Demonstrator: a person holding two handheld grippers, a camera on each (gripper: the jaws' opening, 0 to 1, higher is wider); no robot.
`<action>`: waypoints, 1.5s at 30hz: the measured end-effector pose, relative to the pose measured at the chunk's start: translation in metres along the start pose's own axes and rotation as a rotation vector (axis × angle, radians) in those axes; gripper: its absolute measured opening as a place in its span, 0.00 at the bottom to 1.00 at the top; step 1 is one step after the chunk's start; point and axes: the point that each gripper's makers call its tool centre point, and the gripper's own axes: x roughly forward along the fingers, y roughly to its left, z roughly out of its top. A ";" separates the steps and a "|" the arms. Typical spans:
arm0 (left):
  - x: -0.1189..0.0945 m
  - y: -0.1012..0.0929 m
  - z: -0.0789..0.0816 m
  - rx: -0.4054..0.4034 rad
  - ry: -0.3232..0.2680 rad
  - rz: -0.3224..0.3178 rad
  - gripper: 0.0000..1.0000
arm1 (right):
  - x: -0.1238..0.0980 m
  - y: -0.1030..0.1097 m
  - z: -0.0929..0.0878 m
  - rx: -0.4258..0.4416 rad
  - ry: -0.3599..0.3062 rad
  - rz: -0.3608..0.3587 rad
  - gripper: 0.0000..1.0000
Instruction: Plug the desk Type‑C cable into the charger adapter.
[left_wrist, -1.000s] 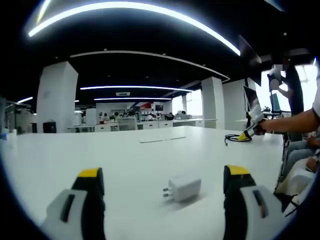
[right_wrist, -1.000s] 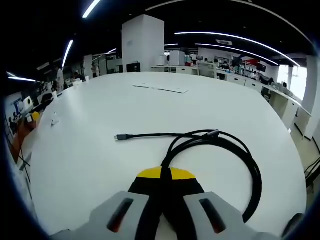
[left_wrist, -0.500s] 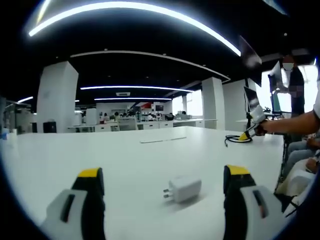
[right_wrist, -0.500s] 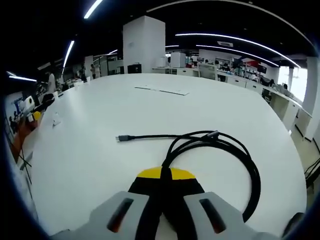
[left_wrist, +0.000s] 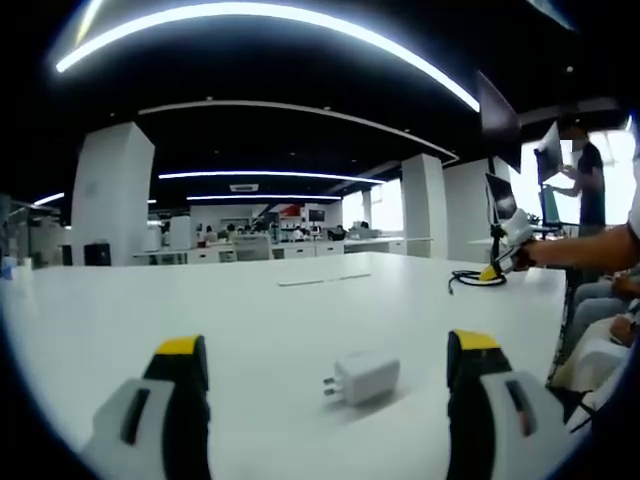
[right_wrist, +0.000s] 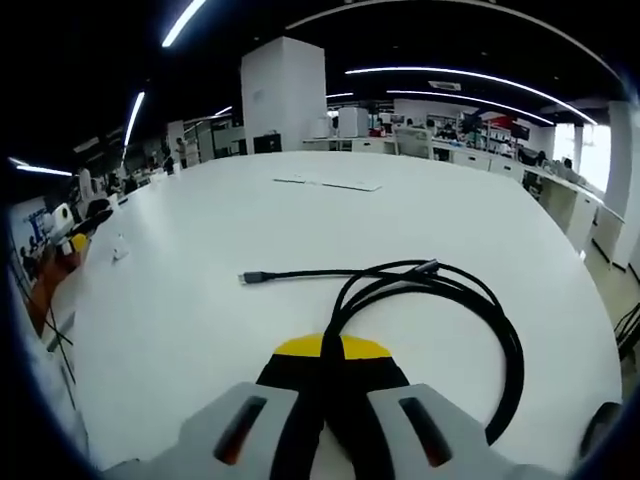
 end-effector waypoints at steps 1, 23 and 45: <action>0.000 0.000 0.000 0.001 -0.001 0.000 1.00 | -0.001 0.001 -0.001 0.002 0.000 0.003 0.01; 0.001 -0.001 -0.002 -0.003 0.002 -0.006 1.00 | -0.014 0.026 -0.014 0.007 -0.032 0.013 0.01; 0.000 -0.001 -0.005 -0.010 0.000 -0.008 1.00 | -0.026 0.069 -0.012 0.017 -0.078 0.092 0.02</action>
